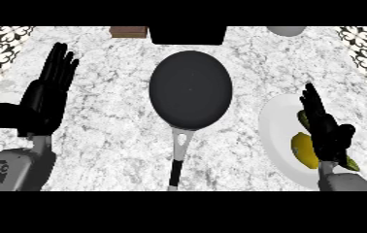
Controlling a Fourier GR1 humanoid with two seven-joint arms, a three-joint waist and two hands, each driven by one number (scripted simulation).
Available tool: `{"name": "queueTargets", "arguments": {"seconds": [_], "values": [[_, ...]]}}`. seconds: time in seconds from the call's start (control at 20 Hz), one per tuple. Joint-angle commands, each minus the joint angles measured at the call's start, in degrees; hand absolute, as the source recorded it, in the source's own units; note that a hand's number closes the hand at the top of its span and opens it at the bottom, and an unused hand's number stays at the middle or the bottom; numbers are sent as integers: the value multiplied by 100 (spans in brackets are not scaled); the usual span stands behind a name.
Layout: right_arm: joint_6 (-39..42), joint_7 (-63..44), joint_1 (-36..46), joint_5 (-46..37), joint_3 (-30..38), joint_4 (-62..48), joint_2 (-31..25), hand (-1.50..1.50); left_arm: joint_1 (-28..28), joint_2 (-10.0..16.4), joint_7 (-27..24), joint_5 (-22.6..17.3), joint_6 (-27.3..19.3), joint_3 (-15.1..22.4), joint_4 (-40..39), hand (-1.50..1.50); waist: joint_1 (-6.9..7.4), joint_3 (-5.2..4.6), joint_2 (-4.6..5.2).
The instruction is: Pick the squash from the plate and place it in the pan
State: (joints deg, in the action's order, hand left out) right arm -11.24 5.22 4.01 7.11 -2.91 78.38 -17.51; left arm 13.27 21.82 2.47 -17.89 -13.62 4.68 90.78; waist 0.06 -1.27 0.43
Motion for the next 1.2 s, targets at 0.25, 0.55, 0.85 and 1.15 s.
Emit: {"name": "queueTargets", "arguments": {"seconds": [0.25,0.55,0.85,1.15], "values": [[2325,-73,1150,1841,915,-335,-823,-150,-949,745,224,1095,148,555,-423,0,213,161,6],[2464,-640,19,1444,1846,-1420,-2494,-150,-1603,537,202,1283,-40,809,-213,0,-22,133,-54],[3353,338,147,1,1163,-1921,-3710,-150,-1564,497,151,1229,138,807,-331,0,108,134,-14],[4361,687,848,-607,586,-2452,-4126,-150,-1703,521,335,1302,165,826,73,0,210,138,-15]]}}
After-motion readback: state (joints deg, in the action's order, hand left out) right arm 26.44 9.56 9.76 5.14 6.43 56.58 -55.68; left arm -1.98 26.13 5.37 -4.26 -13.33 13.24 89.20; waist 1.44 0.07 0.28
